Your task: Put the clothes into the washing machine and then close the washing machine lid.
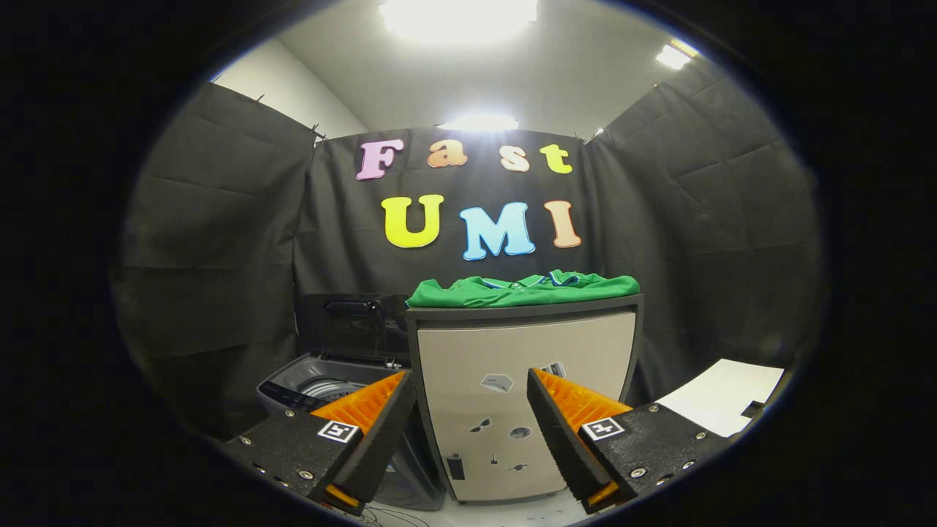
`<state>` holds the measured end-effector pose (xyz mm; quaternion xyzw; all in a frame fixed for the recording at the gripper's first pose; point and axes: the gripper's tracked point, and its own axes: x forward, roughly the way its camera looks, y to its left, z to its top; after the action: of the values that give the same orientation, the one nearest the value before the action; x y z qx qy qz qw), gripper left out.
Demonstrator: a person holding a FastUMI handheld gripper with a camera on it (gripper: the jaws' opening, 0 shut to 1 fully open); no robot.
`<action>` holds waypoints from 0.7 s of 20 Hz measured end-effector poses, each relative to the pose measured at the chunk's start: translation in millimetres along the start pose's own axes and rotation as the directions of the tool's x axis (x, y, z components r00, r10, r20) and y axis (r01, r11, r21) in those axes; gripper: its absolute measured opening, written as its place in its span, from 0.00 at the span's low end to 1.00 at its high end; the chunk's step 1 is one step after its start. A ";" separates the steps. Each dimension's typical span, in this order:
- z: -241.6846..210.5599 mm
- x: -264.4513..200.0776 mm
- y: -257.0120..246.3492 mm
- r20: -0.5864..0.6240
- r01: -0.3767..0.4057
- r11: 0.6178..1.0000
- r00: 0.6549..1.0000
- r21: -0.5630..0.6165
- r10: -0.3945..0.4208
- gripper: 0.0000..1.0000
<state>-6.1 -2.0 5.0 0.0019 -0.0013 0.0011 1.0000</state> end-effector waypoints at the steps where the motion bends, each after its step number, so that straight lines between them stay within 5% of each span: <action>1: -0.2 -0.4 -0.8 0.001 0.001 1.000 1.000 -0.001 -0.001 0.95; 14: 23.6 -2.6 -1.4 0.029 0.000 1.000 1.000 -0.001 0.000 0.95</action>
<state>-8.8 -3.6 28.6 0.0016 -0.0158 0.0009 0.9999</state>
